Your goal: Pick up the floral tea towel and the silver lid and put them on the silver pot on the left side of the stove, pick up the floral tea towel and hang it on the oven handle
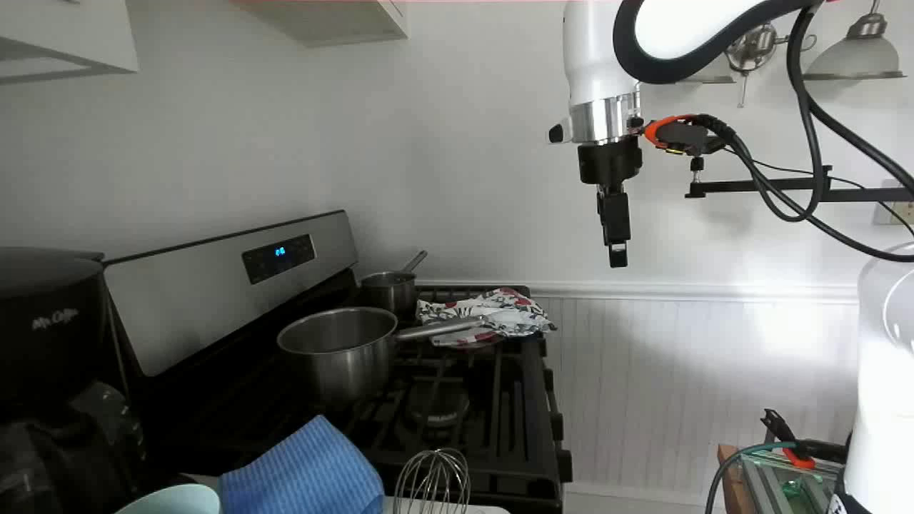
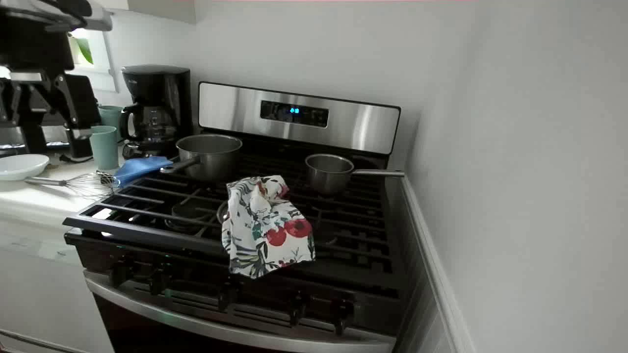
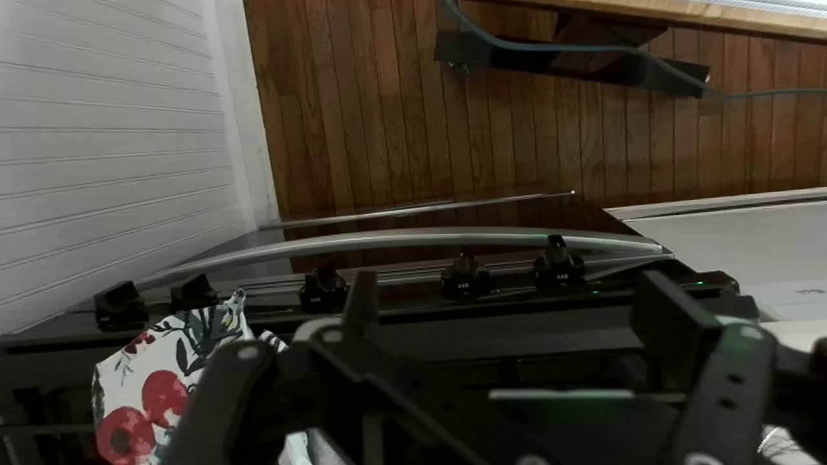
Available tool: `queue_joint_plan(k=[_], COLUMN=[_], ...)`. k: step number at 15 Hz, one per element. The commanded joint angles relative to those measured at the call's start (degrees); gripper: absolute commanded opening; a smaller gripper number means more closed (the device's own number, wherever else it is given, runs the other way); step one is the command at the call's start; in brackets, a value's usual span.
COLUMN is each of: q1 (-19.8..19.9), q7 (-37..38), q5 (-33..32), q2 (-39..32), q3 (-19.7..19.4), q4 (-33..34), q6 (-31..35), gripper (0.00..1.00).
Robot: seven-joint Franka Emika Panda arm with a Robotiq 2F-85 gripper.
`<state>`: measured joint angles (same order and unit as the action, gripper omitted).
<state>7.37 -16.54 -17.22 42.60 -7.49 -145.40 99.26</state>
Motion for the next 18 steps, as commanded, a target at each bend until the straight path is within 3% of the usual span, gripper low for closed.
queue_joint_plan(k=[1,4,5,7,14,18], q1=[-1.09,-1.03,-0.25,-1.0,-4.05,-2.05], q7=[0.56,0.18,2.77,1.15,-18.53,-24.91], q5=[-0.5,-1.42,-1.91,-1.67,3.73,8.66], q2=[0.05,-1.35,-4.37,-9.35,-28.45,-38.42], q3=[-0.81,-0.65,-0.33,-1.57,-8.56,-9.36], q4=[0.15,1.02,2.78,6.54,19.47,25.76], q6=[-0.32,-0.31,1.51,3.46,16.45,20.6], gripper=[1.0,1.0,1.0,1.0,1.0,1.0])
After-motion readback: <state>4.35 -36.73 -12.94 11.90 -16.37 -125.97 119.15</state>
